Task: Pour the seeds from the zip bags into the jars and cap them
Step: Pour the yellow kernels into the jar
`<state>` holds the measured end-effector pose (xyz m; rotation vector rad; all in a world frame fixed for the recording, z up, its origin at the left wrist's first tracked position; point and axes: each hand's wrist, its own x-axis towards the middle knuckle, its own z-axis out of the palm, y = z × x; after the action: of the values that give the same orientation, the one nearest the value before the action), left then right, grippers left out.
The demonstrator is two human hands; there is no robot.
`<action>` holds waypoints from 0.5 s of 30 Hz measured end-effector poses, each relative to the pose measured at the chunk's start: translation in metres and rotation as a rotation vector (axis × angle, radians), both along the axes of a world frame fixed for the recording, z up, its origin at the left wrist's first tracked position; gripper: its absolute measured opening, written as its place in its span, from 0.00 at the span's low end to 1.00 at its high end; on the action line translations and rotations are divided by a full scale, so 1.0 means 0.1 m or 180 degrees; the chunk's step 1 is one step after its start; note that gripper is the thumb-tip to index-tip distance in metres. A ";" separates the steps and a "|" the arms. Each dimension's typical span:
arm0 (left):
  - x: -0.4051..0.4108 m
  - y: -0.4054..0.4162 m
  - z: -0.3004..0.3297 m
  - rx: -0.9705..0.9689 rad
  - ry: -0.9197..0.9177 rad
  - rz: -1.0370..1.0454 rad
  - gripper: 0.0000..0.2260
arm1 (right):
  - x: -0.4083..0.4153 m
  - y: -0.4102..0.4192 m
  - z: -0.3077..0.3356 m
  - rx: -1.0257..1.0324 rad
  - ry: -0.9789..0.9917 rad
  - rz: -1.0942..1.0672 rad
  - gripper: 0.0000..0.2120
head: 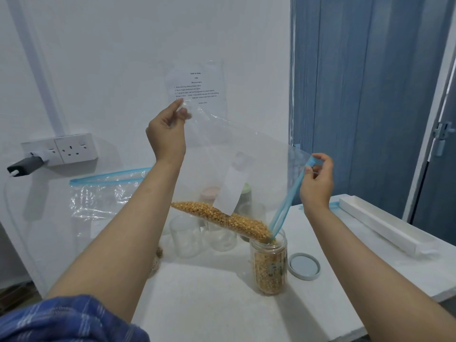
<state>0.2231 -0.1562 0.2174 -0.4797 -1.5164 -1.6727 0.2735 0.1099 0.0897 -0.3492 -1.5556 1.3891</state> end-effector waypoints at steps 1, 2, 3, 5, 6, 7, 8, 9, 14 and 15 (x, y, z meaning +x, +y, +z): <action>-0.01 0.00 0.00 0.0003 0.0001 -0.0006 0.11 | 0.00 0.00 0.00 0.0003 -0.0001 0.0003 0.12; -0.01 0.00 -0.01 0.0004 0.0001 -0.0013 0.11 | 0.00 0.00 -0.01 0.0002 -0.0001 0.0012 0.12; -0.02 -0.01 -0.01 0.0005 -0.0002 -0.0014 0.11 | -0.01 0.00 -0.01 0.0002 -0.0002 0.0020 0.12; -0.03 -0.02 -0.01 0.0006 -0.0010 -0.0026 0.10 | -0.01 0.00 -0.01 0.0015 -0.0011 0.0022 0.12; -0.04 -0.02 -0.01 0.0010 -0.0016 -0.0037 0.10 | -0.01 0.00 0.00 0.0022 -0.0007 0.0025 0.12; -0.04 -0.02 -0.01 0.0021 -0.0018 -0.0045 0.10 | -0.02 0.00 0.00 0.0024 0.0006 0.0027 0.12; -0.05 -0.03 0.00 0.0034 -0.0014 -0.0049 0.10 | -0.02 0.00 0.00 0.0024 0.0020 0.0029 0.12; -0.06 -0.03 0.00 0.0040 -0.0007 -0.0045 0.10 | -0.02 0.00 0.00 0.0029 0.0025 0.0025 0.12; -0.10 -0.02 -0.03 0.0049 0.0011 -0.0021 0.11 | -0.04 -0.01 -0.03 0.0007 0.0075 0.0045 0.12; -0.10 -0.02 -0.04 0.0048 0.0007 -0.0009 0.11 | -0.05 -0.01 -0.04 0.0006 0.0069 0.0048 0.12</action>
<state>0.2126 -0.1583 0.2134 -0.4757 -1.5010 -1.6842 0.2688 0.1090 0.0862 -0.3209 -1.5446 1.3985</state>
